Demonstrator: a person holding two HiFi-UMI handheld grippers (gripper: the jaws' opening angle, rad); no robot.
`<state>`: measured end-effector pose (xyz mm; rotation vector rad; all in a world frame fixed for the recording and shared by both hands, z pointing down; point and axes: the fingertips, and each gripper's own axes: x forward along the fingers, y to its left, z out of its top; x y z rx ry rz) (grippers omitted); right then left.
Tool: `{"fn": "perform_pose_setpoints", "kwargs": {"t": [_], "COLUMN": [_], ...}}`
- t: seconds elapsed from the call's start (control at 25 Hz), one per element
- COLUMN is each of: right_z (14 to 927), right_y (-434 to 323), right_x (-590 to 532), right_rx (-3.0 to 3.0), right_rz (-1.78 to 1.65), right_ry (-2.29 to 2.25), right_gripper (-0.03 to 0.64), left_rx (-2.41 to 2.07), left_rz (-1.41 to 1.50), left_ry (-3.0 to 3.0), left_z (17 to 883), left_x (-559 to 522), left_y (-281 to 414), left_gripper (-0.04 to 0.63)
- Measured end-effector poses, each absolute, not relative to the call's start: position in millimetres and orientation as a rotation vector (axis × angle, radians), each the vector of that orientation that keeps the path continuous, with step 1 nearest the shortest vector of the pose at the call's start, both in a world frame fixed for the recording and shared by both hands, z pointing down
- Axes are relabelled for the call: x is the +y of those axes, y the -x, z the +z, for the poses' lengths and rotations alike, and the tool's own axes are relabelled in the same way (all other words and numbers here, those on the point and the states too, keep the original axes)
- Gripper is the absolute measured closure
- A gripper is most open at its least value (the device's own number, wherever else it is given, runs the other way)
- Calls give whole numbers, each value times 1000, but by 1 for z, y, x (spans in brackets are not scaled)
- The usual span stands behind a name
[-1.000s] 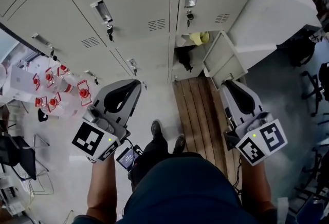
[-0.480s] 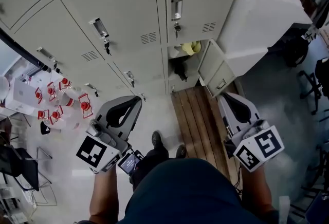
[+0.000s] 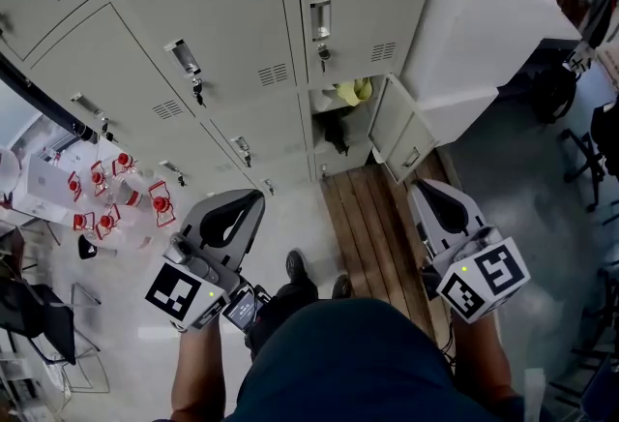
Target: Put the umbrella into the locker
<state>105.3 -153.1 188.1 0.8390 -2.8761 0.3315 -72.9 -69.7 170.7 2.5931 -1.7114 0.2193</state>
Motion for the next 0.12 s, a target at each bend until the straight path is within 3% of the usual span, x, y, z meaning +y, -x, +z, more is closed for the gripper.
{"fn": "perform_pose_setpoints", "kwargs": {"t": [0.12], "right_z": [190], "right_y": [-109], "right_x": [-151], "right_rx": [-2869], "right_rz": [338], "right_ry": [-839], "right_gripper": [578], "left_rx": [-1712], "left_rz": [214], "left_ry": [-2592], "left_z": [169], "left_x": [-67], "left_y": [70], "left_gripper": [577]}}
